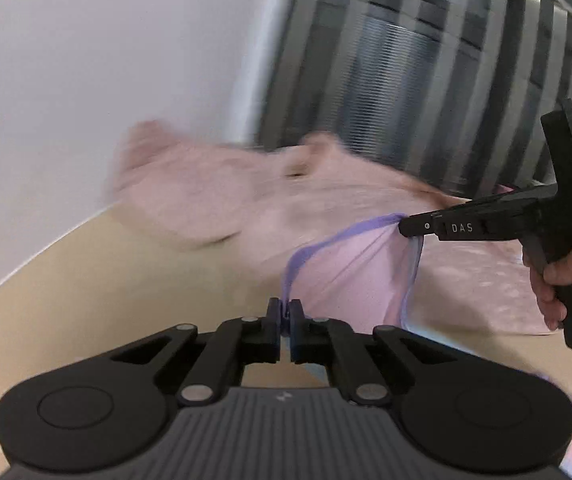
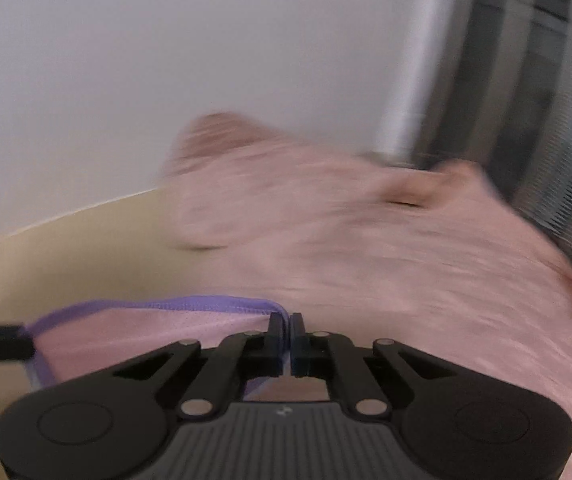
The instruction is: Fold clothes
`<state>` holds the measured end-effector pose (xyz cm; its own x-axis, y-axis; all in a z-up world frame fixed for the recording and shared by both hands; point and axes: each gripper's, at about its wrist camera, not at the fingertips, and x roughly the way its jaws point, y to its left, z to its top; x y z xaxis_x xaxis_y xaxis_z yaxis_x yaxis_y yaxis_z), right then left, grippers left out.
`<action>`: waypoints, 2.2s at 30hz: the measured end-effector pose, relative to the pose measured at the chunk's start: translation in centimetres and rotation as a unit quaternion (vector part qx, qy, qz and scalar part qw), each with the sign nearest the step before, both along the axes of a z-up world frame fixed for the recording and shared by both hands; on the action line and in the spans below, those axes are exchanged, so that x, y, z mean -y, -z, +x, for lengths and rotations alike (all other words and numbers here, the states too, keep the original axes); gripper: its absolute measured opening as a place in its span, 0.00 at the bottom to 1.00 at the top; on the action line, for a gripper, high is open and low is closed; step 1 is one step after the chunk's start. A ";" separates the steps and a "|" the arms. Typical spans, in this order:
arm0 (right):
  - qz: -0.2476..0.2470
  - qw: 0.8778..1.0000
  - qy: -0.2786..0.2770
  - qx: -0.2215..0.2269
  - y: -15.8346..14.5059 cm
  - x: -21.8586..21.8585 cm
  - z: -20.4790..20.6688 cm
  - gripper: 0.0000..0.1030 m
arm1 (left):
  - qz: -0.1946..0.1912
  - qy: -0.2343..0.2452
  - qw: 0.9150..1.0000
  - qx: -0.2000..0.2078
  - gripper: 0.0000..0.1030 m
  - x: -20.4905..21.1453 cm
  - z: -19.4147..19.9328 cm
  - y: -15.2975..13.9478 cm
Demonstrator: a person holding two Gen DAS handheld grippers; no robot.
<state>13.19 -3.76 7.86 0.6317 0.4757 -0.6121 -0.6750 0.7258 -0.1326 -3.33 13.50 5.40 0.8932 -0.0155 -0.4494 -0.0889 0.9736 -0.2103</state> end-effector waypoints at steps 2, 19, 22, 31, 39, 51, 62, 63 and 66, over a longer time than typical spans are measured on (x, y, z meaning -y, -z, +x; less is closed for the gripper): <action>0.012 0.999 0.052 0.010 -0.8 2.1 1.5 0.02 | -0.007 0.042 0.999 -0.010 0.03 0.8 5.2 -0.9; 0.092 0.980 0.151 -0.092 2.5 16.5 -1.6 0.49 | -0.013 0.131 0.989 -0.063 0.49 7.0 5.6 0.1; 0.132 0.980 0.099 -0.108 3.0 18.9 -7.7 0.48 | -0.049 0.177 0.981 -0.056 0.53 9.0 -0.3 1.2; 0.153 0.973 0.107 -0.133 6.7 19.7 -14.8 0.09 | -0.018 0.221 0.971 -0.086 0.09 13.4 -2.4 4.0; 0.130 0.981 0.108 -0.097 6.2 18.6 -21.8 0.12 | 0.003 0.250 0.966 -0.070 0.23 12.0 -8.0 3.8; 0.081 0.997 -0.015 -0.013 7.2 18.8 -25.7 0.39 | 0.095 0.310 0.945 -0.045 0.31 12.1 -10.1 5.2; 0.193 0.977 -0.015 -0.089 6.3 22.2 -28.0 0.02 | 0.058 0.332 0.939 -0.062 0.04 11.8 -13.5 3.1; 0.200 0.976 -0.013 -0.082 5.8 22.4 -28.1 0.02 | 0.050 0.330 0.941 -0.054 0.04 11.6 -13.3 2.3; 0.216 0.975 -0.014 -0.056 3.4 22.6 -26.4 0.02 | 0.044 0.326 0.944 -0.017 0.04 11.0 -10.4 -0.6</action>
<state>-13.17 -26.40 4.44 0.5564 0.7201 -0.4146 -0.6876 0.6791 0.2568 -13.76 2.52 6.01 0.6916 -0.5188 -0.5024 0.5306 0.8370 -0.1339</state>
